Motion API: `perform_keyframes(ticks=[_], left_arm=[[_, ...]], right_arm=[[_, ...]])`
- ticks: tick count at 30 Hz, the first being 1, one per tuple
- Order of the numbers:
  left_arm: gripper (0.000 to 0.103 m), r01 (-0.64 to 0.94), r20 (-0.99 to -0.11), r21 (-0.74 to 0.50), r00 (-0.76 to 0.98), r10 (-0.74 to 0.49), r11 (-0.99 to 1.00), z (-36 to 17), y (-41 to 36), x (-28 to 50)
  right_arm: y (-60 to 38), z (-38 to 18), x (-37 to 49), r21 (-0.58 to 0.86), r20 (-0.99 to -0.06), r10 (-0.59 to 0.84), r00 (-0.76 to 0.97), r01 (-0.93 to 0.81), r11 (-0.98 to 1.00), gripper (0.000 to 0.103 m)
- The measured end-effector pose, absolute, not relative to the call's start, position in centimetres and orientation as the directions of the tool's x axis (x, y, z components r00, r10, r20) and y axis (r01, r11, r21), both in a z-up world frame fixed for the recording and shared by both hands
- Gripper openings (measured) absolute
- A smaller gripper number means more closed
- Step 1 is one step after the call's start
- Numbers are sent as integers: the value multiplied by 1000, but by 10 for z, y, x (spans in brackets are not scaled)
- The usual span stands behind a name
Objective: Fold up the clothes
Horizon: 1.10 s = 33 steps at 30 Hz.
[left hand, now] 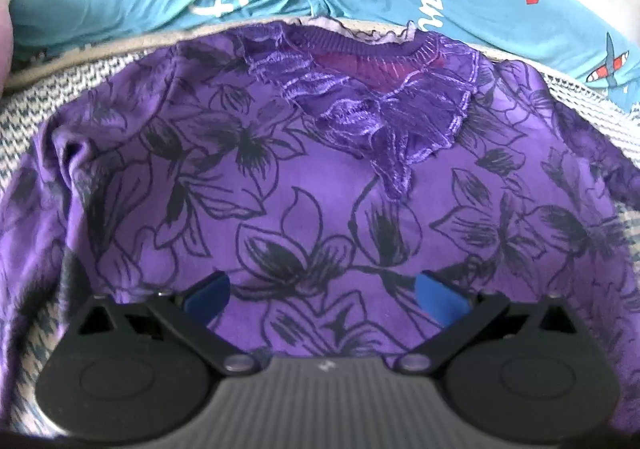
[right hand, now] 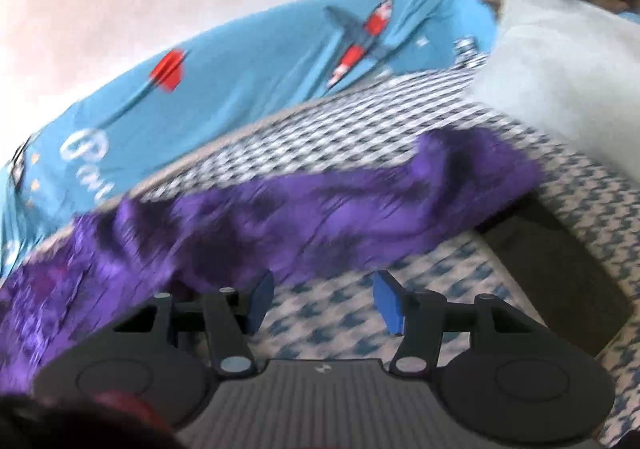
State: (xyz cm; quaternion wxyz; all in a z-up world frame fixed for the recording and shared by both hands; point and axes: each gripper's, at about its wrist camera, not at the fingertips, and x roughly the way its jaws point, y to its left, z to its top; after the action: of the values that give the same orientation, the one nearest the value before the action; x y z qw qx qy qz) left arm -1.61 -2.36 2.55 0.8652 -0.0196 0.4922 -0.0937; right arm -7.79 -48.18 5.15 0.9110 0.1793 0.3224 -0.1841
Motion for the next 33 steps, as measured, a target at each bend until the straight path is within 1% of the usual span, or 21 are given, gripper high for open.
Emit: perform_keyframes(ticks=[3, 8, 10, 23, 24, 25, 26, 27, 28, 31, 33], left_arm=[[103, 165, -840, -132, 506, -198, 978, 29, -24, -19], [103, 161, -823, -85, 545, -160, 983, 34, -22, -21], [103, 161, -827, -92, 538, -166, 983, 34, -21, -19], [103, 187, -849, -103, 495, -185, 977, 24, -29, -15], [103, 188, -849, -104, 495, -185, 977, 24, -30, -15], [103, 190, -849, -104, 494, -186, 976, 24, -30, -15], [103, 191, -849, -105, 494, -188, 976, 23, -30, -15], [103, 193, -848, -107, 494, -190, 975, 23, -31, -15], [103, 194, -848, -109, 493, -193, 975, 23, -31, -15], [103, 194, -847, -109, 495, -193, 975, 21, -31, -15], [103, 193, -846, -106, 498, -191, 975, 21, -31, -15]], right_arm=[[-503, 46, -80, 205, -638, -281, 717, 511, 835, 55], [-534, 39, -81, 210, -615, -372, 695, 600, 772, 56], [-535, 37, -76, 193, -613, -383, 690, 602, 775, 59], [-543, 22, -44, 70, -601, -457, 656, 612, 788, 61], [-540, 21, -40, 42, -599, -469, 649, 610, 791, 56], [-538, 19, -37, 22, -595, -477, 647, 606, 795, 43], [-537, 18, -35, 8, -594, -479, 647, 600, 800, 35], [-535, 18, -33, -6, -595, -479, 645, 592, 806, 19], [-533, 18, -31, -20, -592, -483, 645, 587, 809, 12], [-527, 25, -31, -54, -571, -518, 637, 600, 798, 5], [-527, 39, -38, -59, -534, -590, 605, 669, 741, 5]])
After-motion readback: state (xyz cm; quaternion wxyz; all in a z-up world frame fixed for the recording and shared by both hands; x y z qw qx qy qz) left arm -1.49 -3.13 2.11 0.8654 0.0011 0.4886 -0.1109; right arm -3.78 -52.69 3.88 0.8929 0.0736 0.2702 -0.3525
